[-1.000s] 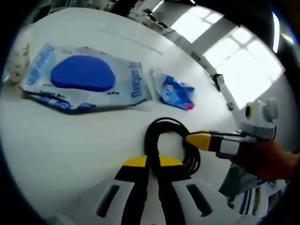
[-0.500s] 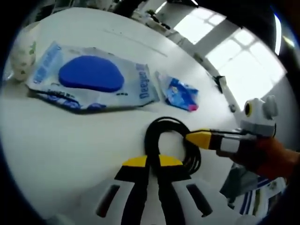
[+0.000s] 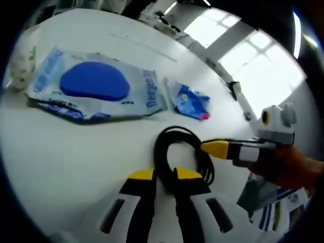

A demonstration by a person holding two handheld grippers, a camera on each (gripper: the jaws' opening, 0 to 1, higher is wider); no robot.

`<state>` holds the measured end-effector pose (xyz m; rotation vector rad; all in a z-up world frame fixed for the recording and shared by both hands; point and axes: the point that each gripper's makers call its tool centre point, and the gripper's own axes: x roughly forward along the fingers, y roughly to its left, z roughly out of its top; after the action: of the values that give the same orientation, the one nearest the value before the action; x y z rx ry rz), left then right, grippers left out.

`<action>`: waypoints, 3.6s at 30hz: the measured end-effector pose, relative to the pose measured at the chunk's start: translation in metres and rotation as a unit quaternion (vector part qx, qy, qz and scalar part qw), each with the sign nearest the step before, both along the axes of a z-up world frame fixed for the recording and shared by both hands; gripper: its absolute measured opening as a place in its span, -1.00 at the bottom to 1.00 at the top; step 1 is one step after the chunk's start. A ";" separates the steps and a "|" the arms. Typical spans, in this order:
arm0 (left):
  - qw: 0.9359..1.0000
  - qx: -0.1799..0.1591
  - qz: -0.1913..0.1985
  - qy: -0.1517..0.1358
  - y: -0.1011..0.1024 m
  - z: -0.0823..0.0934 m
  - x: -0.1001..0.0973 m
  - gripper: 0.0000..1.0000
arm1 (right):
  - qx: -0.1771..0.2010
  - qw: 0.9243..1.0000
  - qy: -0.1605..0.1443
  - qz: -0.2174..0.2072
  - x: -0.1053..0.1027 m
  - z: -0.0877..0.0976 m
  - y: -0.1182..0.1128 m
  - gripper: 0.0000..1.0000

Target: Arrange the tabletop items into an orderly group along one side of the table until the central work area is clear of visible clutter.

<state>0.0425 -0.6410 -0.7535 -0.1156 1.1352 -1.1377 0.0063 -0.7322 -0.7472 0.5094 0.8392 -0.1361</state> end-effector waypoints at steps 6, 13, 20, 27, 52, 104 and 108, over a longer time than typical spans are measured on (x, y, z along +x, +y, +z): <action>1.000 -0.005 0.001 -0.008 0.006 0.006 0.005 -0.75 | -0.012 1.000 -0.010 -0.017 -0.002 0.007 -0.019 -0.73; 0.999 -0.004 -0.020 -0.051 0.026 0.017 0.017 -0.70 | -0.037 0.996 0.000 -0.081 -0.012 0.006 -0.067 -0.69; 0.997 0.001 -0.032 -0.073 0.050 0.018 0.021 -0.65 | -0.039 0.992 0.002 -0.122 -0.007 0.007 -0.105 -0.67; 0.993 0.006 -0.046 -0.105 0.074 0.027 0.031 -0.59 | -0.036 0.989 0.004 -0.141 -0.003 0.007 -0.120 -0.67; 0.989 0.014 0.032 -0.146 0.185 0.057 0.092 -0.24 | -0.018 0.989 0.018 -0.149 0.021 -0.007 -0.127 -0.71; 0.979 0.032 0.115 -0.165 0.253 0.070 0.124 -0.02 | -0.033 0.995 0.018 -0.090 0.013 -0.005 -0.114 -0.80; 0.979 0.030 0.104 -0.172 0.250 0.074 0.122 -0.02 | -0.035 0.996 0.012 -0.085 0.009 -0.003 -0.113 -0.75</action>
<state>0.1649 -0.3915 -0.6793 0.0103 0.8271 -0.8952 0.0151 -0.8455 -0.7501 0.5130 0.8122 -0.3275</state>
